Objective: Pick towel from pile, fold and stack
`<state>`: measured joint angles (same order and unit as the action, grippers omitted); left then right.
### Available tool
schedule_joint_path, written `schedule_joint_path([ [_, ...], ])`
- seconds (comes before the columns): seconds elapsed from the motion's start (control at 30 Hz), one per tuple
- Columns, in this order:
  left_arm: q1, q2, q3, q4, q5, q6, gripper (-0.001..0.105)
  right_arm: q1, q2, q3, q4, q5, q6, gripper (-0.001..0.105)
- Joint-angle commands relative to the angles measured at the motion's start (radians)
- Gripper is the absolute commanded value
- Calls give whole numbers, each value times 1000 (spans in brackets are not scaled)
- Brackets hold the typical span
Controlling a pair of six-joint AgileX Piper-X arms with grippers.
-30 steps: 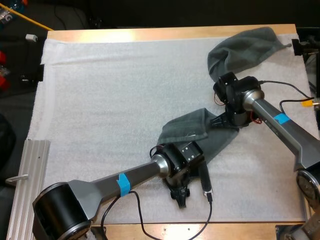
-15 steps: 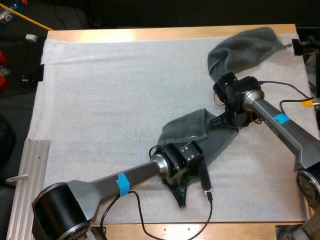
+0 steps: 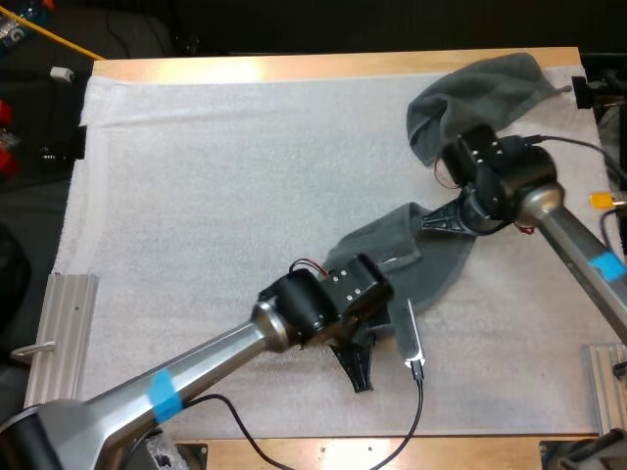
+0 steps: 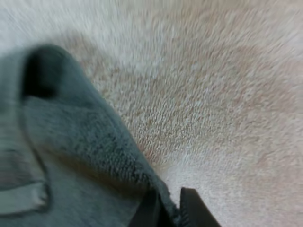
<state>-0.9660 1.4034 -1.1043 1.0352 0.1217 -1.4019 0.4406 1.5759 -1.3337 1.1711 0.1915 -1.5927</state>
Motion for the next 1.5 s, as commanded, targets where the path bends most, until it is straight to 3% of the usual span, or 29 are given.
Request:
schedule_joint_path([
  [0.0, 0, -16, -16, 32, 3, -14, 0, -2, -29, -2, 20, -13, -5, 0],
  [0.3, 0, -176, -91, 146, -5, -32, 0, 1, -243, -2, 120, -27, 0, 0],
  [0.43, 0, -263, -135, 169, -71, -51, 0, 21, -360, -2, 132, -140, 40, 0],
  [0.73, 0, -395, -239, 245, -92, -114, 0, 209, -523, -47, 157, -172, 172, 0],
  [0.87, 0, -444, -264, 295, -89, -142, 0, 301, -552, -81, 222, -101, 256, 0],
  [1.0, 0, -491, -266, 322, -85, -148, 0, 345, -554, -100, 338, 34, 332, 0],
  [1.33, 0, -556, -266, 335, -20, -148, 0, 345, -554, -100, 362, -124, 412, 0],
  [1.47, 0, -552, -226, 330, -21, -142, 0, 345, -554, -100, 373, -177, 437, 0],
])
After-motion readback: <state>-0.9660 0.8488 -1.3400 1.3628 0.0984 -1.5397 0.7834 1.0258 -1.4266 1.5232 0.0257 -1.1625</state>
